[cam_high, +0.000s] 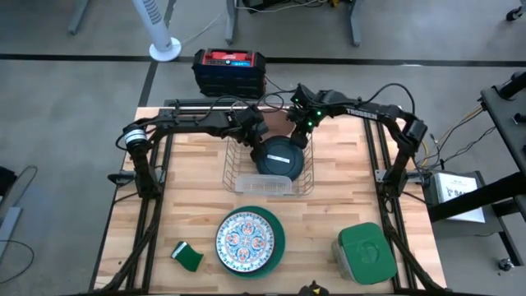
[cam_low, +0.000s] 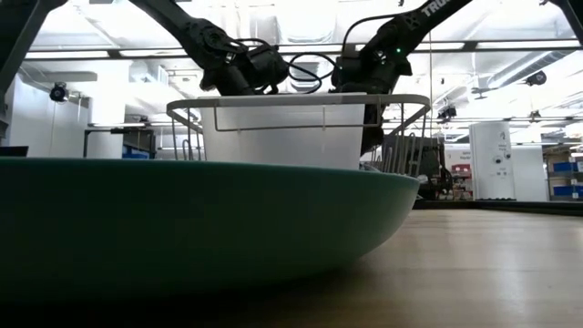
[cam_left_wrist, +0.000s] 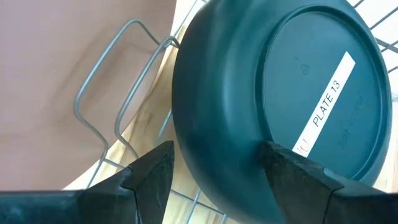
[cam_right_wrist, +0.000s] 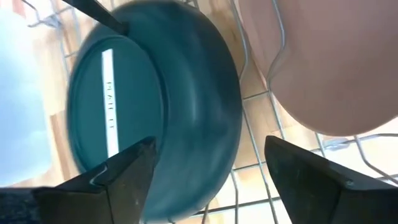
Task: Sort dishes
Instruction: Put the dark green plate in the dishwasher rack
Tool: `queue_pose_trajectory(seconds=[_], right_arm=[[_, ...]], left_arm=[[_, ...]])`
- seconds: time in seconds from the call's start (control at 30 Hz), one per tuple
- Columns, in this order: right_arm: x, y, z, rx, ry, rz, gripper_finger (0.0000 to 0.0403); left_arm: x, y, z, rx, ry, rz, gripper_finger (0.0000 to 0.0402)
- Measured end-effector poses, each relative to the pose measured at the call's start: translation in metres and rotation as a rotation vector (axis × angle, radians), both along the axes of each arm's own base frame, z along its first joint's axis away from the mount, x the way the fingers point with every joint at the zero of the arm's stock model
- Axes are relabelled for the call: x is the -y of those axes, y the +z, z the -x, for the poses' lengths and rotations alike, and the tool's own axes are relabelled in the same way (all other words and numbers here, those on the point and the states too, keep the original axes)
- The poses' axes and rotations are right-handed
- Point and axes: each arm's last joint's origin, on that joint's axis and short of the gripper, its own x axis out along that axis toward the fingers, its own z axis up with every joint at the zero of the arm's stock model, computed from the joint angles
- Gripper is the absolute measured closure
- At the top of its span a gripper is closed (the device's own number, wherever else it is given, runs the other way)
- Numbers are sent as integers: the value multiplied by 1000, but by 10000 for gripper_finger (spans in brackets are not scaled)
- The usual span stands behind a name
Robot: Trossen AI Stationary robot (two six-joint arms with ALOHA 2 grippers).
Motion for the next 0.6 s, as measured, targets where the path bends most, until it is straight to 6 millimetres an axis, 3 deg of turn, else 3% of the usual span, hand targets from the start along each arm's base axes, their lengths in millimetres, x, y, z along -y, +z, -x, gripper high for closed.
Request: queue_pose_trajectory(seconds=[0.6], right_arm=[[-14,-6,-6,-73,99,81,96]], left_arm=[[-7,5,-10,110,84,-102,170]])
